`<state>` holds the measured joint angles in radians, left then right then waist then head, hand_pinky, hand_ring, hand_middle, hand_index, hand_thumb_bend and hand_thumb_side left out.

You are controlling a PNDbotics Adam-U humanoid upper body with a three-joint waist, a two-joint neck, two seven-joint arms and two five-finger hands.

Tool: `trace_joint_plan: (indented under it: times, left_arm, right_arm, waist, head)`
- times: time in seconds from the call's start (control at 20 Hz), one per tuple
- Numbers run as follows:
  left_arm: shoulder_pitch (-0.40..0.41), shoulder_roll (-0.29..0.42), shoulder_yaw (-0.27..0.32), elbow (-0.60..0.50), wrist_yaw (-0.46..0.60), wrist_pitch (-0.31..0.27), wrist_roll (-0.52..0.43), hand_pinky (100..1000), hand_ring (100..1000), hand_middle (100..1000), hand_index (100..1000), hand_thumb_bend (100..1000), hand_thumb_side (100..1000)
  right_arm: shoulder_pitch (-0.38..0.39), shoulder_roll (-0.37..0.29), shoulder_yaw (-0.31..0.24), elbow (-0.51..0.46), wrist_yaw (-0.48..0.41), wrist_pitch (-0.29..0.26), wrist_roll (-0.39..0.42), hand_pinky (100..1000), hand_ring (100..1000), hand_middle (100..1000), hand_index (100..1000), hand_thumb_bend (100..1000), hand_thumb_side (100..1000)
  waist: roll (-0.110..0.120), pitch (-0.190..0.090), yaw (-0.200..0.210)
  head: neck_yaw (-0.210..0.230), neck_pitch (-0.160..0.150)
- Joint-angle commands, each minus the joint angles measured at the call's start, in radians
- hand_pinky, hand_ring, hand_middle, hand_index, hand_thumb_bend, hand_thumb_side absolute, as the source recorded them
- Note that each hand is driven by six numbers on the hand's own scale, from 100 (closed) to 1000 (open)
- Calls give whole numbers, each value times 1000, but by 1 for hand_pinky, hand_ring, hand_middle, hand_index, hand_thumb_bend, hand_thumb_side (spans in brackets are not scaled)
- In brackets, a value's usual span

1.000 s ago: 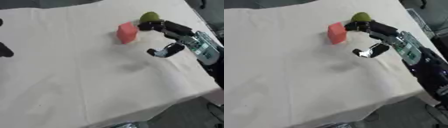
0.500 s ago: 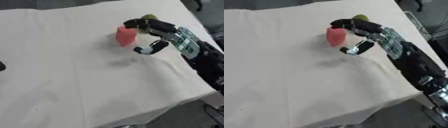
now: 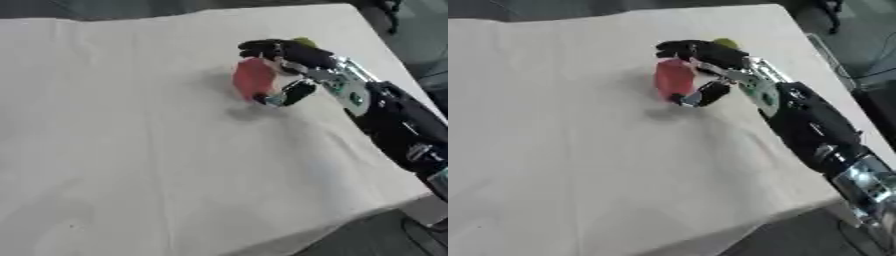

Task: Pick up the objects with one hand, pass them to the other hand, and then place them into the box on the other side of the table.

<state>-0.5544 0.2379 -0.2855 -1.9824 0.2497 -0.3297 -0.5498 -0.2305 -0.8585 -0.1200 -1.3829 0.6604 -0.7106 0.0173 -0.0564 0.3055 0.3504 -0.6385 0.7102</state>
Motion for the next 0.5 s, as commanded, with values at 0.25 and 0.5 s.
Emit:
trace_joint_plan:
  times: [0.25, 0.5]
  left_arm:
    - [-17, 10, -3, -18, -5, -3, -6, 1000, 582, 539, 900, 100, 595]
    - [-18, 10, -5, -18, -3, 1, -6, 1000, 583, 539, 900, 100, 595]
  right_arm:
    - [12, -50, -30, 48, 44, 19, -45, 940, 901, 869, 968, 249, 536]
    - [20, -43, -35, 61, 49, 33, -73, 915, 840, 760, 937, 158, 494]
  waist:
    - [-7, -11, 8]
    - [-11, -13, 6]
  head:
    - [-25, -11]
    - [-28, -9]
